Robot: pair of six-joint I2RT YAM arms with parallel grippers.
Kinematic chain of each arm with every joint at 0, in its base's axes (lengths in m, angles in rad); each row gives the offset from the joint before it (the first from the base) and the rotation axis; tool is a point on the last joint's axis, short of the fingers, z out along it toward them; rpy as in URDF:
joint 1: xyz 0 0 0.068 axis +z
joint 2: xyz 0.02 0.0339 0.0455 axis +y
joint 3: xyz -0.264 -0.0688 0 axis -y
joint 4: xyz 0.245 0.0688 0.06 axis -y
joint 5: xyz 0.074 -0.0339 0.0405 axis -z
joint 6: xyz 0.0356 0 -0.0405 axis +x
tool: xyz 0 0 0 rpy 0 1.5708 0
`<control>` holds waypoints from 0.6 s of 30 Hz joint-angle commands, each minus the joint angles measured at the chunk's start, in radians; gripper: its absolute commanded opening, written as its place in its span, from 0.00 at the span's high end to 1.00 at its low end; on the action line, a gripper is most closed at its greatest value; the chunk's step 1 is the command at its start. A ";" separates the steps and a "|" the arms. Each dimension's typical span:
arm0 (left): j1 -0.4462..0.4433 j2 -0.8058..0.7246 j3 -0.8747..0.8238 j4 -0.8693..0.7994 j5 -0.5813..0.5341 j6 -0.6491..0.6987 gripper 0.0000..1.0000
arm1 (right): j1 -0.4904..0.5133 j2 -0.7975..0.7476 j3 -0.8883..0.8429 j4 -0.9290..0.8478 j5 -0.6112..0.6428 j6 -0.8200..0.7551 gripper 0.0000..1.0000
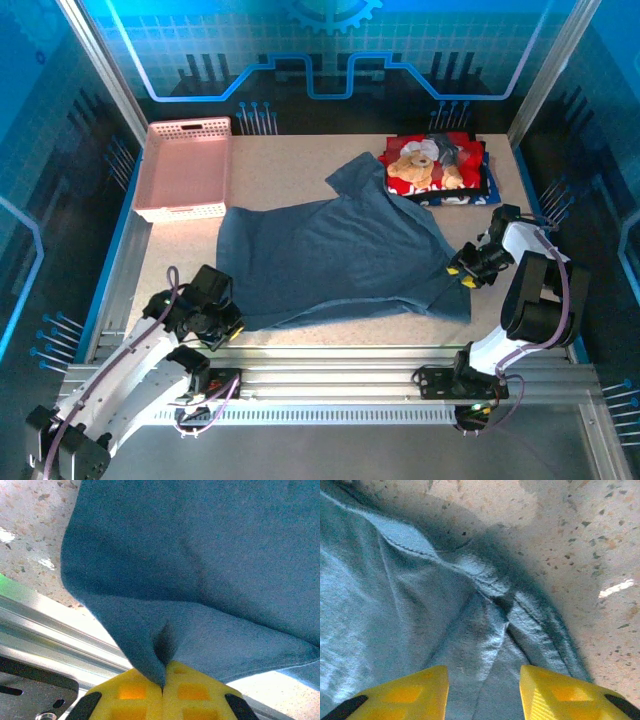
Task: Fold and stack the t-shirts
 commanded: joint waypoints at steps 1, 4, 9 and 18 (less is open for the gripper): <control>0.009 -0.009 0.013 -0.026 0.023 0.026 0.97 | -0.006 0.009 0.023 0.017 0.012 0.003 0.60; 0.010 -0.012 0.013 -0.027 0.023 0.027 0.97 | -0.006 0.042 0.036 0.035 0.023 0.012 0.62; 0.009 -0.019 0.009 -0.026 0.020 0.024 0.96 | -0.004 0.082 0.046 0.061 0.025 0.024 0.65; 0.010 -0.029 0.011 -0.031 0.017 0.026 0.97 | -0.003 0.097 0.056 0.091 0.055 0.046 0.79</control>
